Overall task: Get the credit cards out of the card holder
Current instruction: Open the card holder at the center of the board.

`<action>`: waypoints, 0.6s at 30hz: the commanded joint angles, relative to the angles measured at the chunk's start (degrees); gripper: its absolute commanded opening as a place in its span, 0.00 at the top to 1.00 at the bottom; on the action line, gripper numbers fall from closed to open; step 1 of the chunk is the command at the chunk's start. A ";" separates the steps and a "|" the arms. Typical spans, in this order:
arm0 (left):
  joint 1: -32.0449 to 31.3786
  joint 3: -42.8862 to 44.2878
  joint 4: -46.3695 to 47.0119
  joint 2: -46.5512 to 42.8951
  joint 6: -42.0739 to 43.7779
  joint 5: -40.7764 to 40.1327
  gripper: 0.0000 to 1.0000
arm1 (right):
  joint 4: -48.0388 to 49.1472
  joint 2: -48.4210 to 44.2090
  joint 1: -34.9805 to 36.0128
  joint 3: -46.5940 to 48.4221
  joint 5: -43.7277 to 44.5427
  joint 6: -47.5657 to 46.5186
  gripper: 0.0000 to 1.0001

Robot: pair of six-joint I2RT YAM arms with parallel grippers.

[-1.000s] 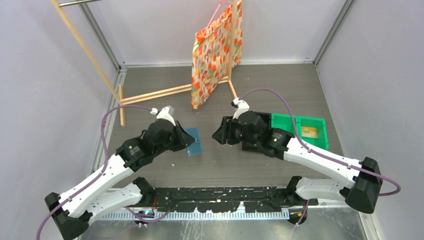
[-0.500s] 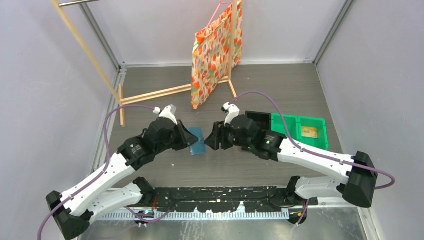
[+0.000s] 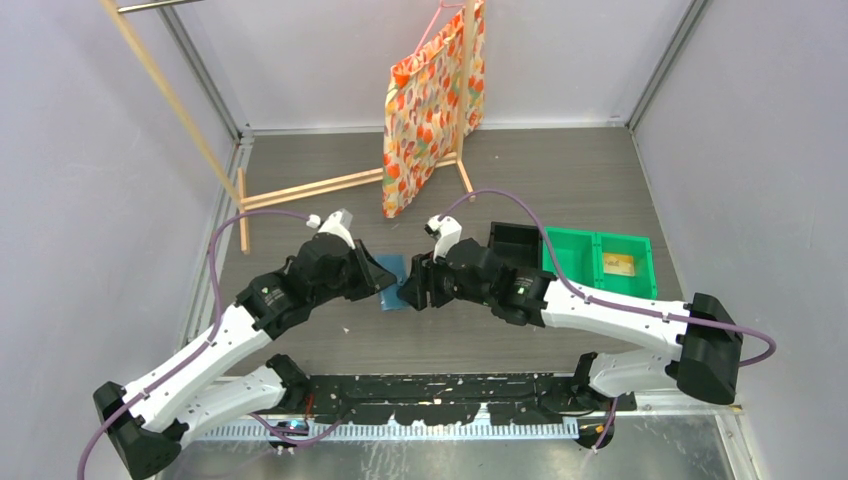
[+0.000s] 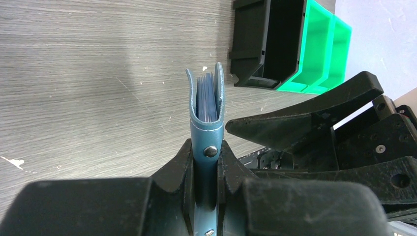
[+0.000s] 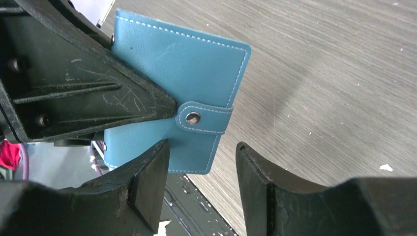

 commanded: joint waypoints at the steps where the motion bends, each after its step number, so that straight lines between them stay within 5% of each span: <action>1: 0.07 0.96 3.77 -1.58 -1.96 2.75 0.99 | 4.82 -0.72 0.40 2.16 4.28 -1.46 0.44; 8: 0.11 0.71 5.06 -1.45 -2.45 5.31 0.99 | 8.45 0.52 0.39 1.80 4.48 0.47 0.47; 18: 0.17 0.20 6.59 -0.99 -2.99 7.16 0.99 | 10.77 4.36 0.35 1.75 9.46 -0.14 0.64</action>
